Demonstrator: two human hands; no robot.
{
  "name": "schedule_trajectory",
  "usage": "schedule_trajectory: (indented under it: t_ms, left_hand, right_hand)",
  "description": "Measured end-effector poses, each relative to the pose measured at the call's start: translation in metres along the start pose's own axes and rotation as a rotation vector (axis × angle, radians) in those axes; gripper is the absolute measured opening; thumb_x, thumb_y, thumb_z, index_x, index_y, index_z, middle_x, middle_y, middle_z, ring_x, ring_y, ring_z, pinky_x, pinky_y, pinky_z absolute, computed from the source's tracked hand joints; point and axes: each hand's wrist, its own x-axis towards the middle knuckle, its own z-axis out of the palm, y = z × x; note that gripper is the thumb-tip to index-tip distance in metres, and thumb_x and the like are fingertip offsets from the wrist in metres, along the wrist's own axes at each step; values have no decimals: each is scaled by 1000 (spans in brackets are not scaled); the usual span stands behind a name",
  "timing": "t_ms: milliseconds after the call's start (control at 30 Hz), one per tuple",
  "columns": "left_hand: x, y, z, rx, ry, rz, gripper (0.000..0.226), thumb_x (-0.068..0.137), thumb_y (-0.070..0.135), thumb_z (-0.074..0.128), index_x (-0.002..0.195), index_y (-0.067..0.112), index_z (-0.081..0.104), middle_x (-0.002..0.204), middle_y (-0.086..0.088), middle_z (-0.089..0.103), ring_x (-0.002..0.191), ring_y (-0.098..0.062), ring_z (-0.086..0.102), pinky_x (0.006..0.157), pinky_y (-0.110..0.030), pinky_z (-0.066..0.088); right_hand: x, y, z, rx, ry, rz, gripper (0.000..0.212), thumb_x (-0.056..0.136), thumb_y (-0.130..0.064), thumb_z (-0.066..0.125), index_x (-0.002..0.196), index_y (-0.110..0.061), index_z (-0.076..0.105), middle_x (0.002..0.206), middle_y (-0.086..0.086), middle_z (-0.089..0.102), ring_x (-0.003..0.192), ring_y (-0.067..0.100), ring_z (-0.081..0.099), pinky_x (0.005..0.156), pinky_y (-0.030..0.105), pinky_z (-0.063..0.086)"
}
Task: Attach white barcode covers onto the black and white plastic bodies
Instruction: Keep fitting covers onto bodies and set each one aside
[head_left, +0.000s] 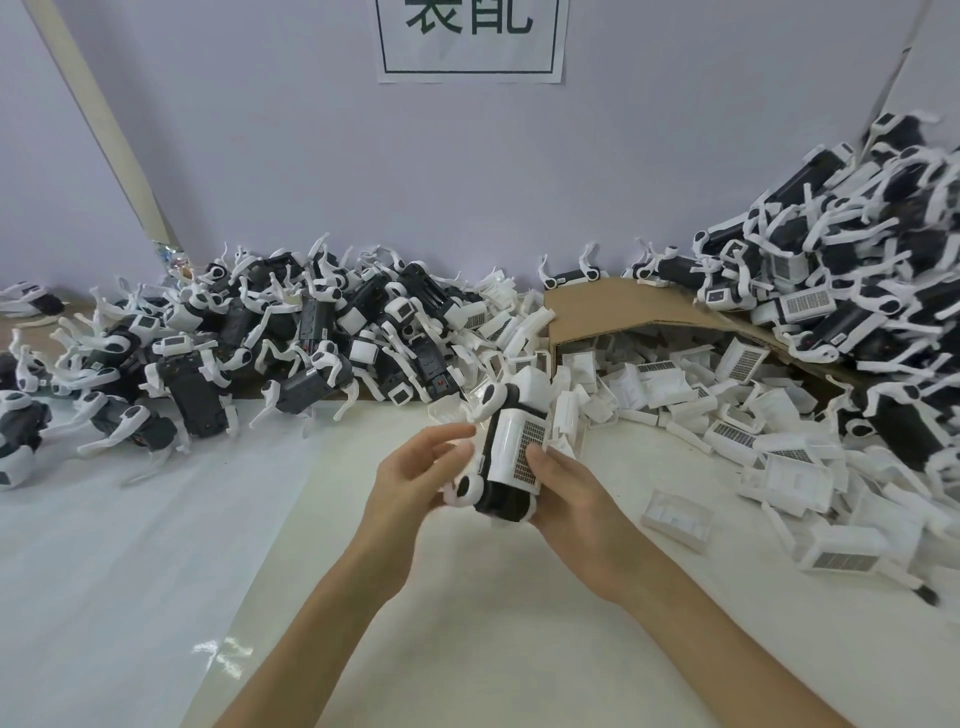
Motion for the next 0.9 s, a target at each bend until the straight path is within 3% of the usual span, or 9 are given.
schedule_trajectory:
  t_ms: [67, 133, 233, 333, 433, 600, 767, 833, 900]
  left_hand:
    - [-3, -1, 5, 173, -6, 65, 49, 69, 60, 68, 110, 33, 75, 111, 7, 73, 105, -19, 65, 95, -38, 50]
    - [-7, -2, 12, 224, -42, 124, 50, 71, 65, 62, 111, 37, 75, 116, 13, 71, 112, -9, 64, 98, -36, 47]
    - [-9, 0, 16, 257, -41, 183, 37, 78, 62, 61, 106, 42, 74, 113, 18, 71, 111, -1, 63, 96, -29, 48]
    - [-10, 1, 15, 130, -125, 153, 29, 91, 44, 59, 111, 29, 75, 110, 7, 76, 106, -8, 69, 87, -21, 52]
    - [-12, 1, 16, 68, -155, 154, 29, 95, 37, 56, 108, 24, 77, 108, 1, 76, 106, -11, 70, 86, -14, 49]
    - [-11, -1, 15, 67, -159, 171, 28, 95, 36, 57, 109, 22, 77, 109, 1, 76, 107, -12, 69, 86, -14, 48]
    - [-10, 0, 14, 87, -175, 161, 26, 95, 40, 56, 108, 32, 77, 111, 7, 76, 109, -4, 68, 87, -9, 46]
    - [-10, 1, 13, 84, -204, 141, 25, 95, 41, 59, 111, 32, 77, 113, 8, 75, 111, -5, 67, 88, -8, 46]
    - [-10, 1, 13, 111, -175, 149, 22, 97, 37, 60, 109, 32, 78, 109, 6, 77, 105, -7, 70, 84, -7, 46]
  right_hand:
    - [0, 0, 0, -56, 38, -45, 47, 93, -33, 56, 132, -6, 58, 125, 17, 67, 115, 31, 65, 88, 36, 54]
    - [-1, 1, 2, -156, 72, -108, 43, 92, -29, 60, 128, -5, 59, 120, 17, 69, 114, 33, 66, 90, 39, 56]
    - [-2, 4, 9, -281, 89, -190, 33, 92, -28, 62, 119, -9, 63, 107, 5, 74, 102, 21, 71, 79, 31, 59]
    - [-3, 6, 12, -347, 127, -235, 31, 90, -35, 66, 113, -14, 65, 99, 3, 74, 91, 19, 72, 68, 29, 58]
    - [-4, 7, 10, -446, 180, -289, 38, 84, -49, 67, 108, -20, 66, 97, 5, 73, 91, 21, 72, 72, 34, 59]
    - [-3, 11, 5, -467, 156, -278, 36, 90, -44, 63, 114, -17, 65, 103, 6, 73, 96, 24, 71, 81, 45, 60]
    - [-1, 8, 4, -445, 142, -226, 32, 95, -40, 51, 111, -17, 67, 94, -5, 72, 88, 10, 69, 73, 24, 54]
    - [0, 6, 3, -416, 163, -188, 37, 96, -45, 48, 105, -15, 69, 89, -7, 72, 85, 8, 67, 74, 22, 51]
    - [1, 6, 0, -321, 164, -103, 40, 98, -47, 48, 111, -17, 70, 100, -2, 75, 96, 13, 69, 80, 27, 53]
